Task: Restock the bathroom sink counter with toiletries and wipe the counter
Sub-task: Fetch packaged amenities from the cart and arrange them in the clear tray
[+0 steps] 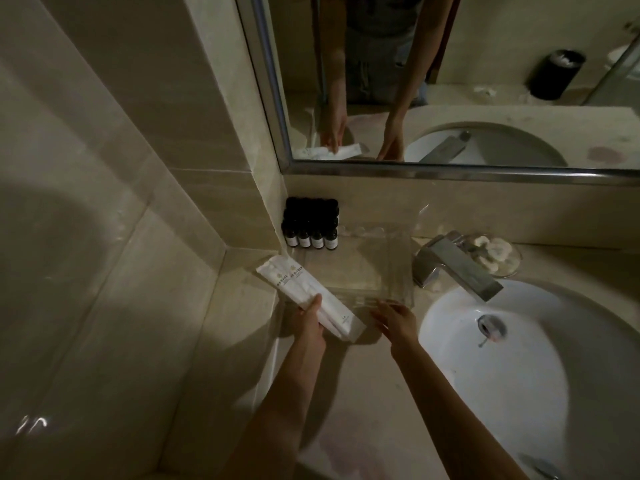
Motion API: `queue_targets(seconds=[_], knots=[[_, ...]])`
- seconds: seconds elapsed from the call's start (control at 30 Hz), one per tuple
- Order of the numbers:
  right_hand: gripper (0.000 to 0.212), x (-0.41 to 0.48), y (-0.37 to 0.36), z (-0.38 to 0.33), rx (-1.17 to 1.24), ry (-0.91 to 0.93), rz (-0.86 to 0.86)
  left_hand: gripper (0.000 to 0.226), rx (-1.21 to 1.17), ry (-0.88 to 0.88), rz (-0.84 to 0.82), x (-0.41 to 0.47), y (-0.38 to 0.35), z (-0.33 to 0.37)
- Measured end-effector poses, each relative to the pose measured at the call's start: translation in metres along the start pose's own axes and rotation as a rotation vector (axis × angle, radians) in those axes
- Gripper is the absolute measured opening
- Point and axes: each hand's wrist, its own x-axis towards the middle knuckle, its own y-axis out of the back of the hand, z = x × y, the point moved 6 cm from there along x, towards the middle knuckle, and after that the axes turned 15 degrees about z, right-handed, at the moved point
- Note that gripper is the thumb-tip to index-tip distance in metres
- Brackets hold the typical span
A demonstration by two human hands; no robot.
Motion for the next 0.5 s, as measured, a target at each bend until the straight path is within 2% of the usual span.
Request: queue_targets(seconds=[0.2, 0.4, 0.5], knots=[[0.021, -0.002, 0.013, 0.018, -0.042, 0.008, 0.026, 0.029, 0.054, -0.036, 0.049, -0.005, 0.017, -0.008], [0.011, -0.022, 0.029, 0.028, 0.004, -0.002, 0.013, 0.030, 0.028, -0.068, 0.051, -0.011, 0.043, -0.020], [0.018, -0.031, 0.041, 0.036, -0.007, -0.001, 0.014, 0.037, 0.037, -0.089, 0.064, -0.017, 0.060, -0.030]])
